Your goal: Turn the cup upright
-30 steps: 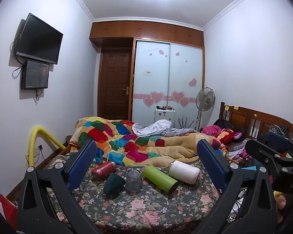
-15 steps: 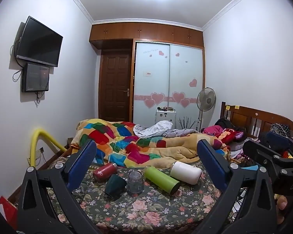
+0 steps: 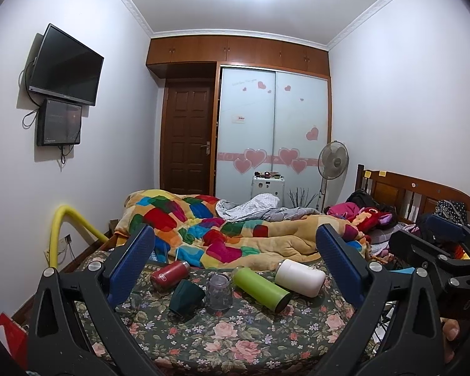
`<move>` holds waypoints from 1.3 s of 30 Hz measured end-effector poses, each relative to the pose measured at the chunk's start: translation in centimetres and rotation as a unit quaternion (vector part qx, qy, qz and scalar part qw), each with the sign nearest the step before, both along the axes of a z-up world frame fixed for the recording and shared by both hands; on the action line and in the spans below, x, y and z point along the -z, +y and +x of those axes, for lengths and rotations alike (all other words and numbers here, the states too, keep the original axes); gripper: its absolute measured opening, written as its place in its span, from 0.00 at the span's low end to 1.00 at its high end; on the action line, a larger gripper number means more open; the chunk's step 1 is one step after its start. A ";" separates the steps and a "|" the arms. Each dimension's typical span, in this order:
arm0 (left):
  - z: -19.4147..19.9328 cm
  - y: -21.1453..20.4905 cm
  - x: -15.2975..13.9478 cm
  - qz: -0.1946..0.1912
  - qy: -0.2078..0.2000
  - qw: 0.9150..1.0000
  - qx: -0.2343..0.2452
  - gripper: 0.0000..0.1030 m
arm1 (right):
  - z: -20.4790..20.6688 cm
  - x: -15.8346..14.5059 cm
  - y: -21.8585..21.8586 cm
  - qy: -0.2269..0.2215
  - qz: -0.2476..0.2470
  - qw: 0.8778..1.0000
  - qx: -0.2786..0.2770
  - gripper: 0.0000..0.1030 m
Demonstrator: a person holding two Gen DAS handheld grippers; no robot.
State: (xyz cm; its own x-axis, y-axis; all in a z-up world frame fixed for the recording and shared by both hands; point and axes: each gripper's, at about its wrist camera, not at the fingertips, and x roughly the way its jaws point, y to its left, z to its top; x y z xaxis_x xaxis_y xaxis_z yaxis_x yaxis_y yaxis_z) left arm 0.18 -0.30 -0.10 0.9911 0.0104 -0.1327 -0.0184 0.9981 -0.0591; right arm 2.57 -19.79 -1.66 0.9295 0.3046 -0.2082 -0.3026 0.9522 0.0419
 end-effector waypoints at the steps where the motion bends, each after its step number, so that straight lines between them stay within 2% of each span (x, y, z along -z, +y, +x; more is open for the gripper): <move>1: 0.0 0.0 0.0 0.001 0.000 1.000 -0.001 1.00 | 0.0 0.0 0.0 0.000 0.000 1.000 0.000 1.00; 39: 0.2 0.6 0.5 -0.006 0.003 1.000 -0.006 1.00 | 0.1 -0.2 0.1 0.001 -0.004 1.000 -0.001 1.00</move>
